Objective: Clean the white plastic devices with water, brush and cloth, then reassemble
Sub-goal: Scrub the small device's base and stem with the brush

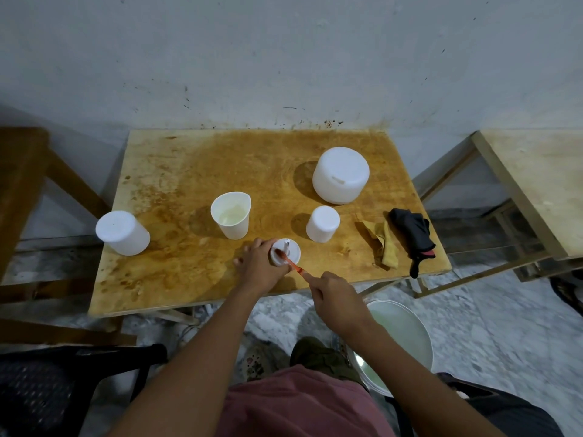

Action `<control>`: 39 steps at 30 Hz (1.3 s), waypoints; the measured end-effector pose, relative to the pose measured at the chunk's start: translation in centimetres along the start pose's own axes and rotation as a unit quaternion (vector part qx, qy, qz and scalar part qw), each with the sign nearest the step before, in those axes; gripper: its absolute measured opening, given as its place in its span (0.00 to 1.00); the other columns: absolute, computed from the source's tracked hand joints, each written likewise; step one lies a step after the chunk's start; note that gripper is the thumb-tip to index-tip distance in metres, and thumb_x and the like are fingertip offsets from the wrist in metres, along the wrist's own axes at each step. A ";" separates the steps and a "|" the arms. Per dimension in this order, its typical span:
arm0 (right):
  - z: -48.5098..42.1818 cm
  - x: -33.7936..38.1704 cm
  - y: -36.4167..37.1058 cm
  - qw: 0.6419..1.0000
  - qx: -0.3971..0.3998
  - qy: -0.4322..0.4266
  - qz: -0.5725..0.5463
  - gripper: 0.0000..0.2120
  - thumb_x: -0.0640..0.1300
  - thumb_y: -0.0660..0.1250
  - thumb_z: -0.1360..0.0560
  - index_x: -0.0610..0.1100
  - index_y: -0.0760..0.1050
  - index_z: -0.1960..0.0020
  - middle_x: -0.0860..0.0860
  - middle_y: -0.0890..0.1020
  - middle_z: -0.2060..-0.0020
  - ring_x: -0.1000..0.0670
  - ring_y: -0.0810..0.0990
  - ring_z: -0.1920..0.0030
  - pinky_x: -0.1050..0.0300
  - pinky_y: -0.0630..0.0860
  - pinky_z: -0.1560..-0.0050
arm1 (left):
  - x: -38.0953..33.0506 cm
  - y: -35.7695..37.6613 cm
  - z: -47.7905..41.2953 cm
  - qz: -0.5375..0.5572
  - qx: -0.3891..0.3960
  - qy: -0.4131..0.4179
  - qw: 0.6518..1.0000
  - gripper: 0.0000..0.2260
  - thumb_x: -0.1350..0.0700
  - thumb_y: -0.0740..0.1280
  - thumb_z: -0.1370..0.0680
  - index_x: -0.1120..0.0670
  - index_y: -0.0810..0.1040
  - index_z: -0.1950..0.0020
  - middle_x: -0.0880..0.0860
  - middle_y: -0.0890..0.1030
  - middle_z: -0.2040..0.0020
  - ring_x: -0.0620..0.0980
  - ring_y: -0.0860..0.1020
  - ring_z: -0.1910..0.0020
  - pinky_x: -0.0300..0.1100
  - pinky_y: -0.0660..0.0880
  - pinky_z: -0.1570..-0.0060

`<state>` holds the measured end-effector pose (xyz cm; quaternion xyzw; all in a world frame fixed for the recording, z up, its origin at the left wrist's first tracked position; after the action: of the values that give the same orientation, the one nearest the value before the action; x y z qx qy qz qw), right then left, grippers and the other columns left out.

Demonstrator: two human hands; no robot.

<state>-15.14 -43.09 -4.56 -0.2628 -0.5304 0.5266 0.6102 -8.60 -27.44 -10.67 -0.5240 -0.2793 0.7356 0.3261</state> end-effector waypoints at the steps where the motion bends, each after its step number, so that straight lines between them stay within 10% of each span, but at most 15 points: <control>1: 0.2 -0.2 0.1 1.000 0.002 0.001 -0.006 0.21 0.42 0.54 0.17 0.53 0.67 0.26 0.48 0.70 0.59 0.47 0.73 0.59 0.50 0.74 0.58 | 0.0 0.0 0.1 0.004 -0.003 0.000 1.000 0.30 0.41 0.73 0.30 0.44 0.71 0.30 0.48 0.70 0.32 0.55 0.64 0.31 0.55 0.58 0.36; 16: 1.2 -2.1 -2.8 0.998 -0.041 0.033 -0.023 0.16 0.49 0.59 0.20 0.58 0.74 0.34 0.52 0.81 0.51 0.50 0.79 0.55 0.52 0.77 0.58 | 0.1 0.1 -0.2 0.018 0.006 0.004 1.000 0.32 0.37 0.73 0.31 0.44 0.71 0.30 0.47 0.70 0.33 0.54 0.64 0.31 0.56 0.58 0.36; 29: -4.2 -3.3 -4.4 0.998 0.033 0.018 -0.058 0.11 0.49 0.60 0.18 0.56 0.76 0.38 0.60 0.74 0.67 0.58 0.72 0.65 0.62 0.64 0.68 | -0.1 -0.2 0.0 0.024 0.016 0.000 1.000 0.30 0.39 0.73 0.29 0.43 0.70 0.29 0.48 0.68 0.32 0.54 0.63 0.31 0.55 0.58 0.35; 39: -7.0 -4.6 -7.8 0.985 0.071 -0.046 0.150 0.13 0.55 0.57 0.18 0.62 0.74 0.36 0.57 0.80 0.42 0.51 0.78 0.48 0.54 0.75 0.55 | 0.0 -0.1 0.0 0.019 0.019 -0.002 1.000 0.32 0.38 0.74 0.31 0.42 0.70 0.29 0.47 0.69 0.33 0.54 0.63 0.31 0.56 0.58 0.35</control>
<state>-5.33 -48.04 -1.49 -0.2712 -0.4741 0.6600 0.5159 -8.62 -27.40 -10.57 -0.5212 -0.2556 0.7482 0.3212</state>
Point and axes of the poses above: each hand's wrist, its own z-axis away from the middle knuckle, its own y-axis out of the palm, x = y × z, the point moved 6 cm from there along -z, towards the middle knuckle
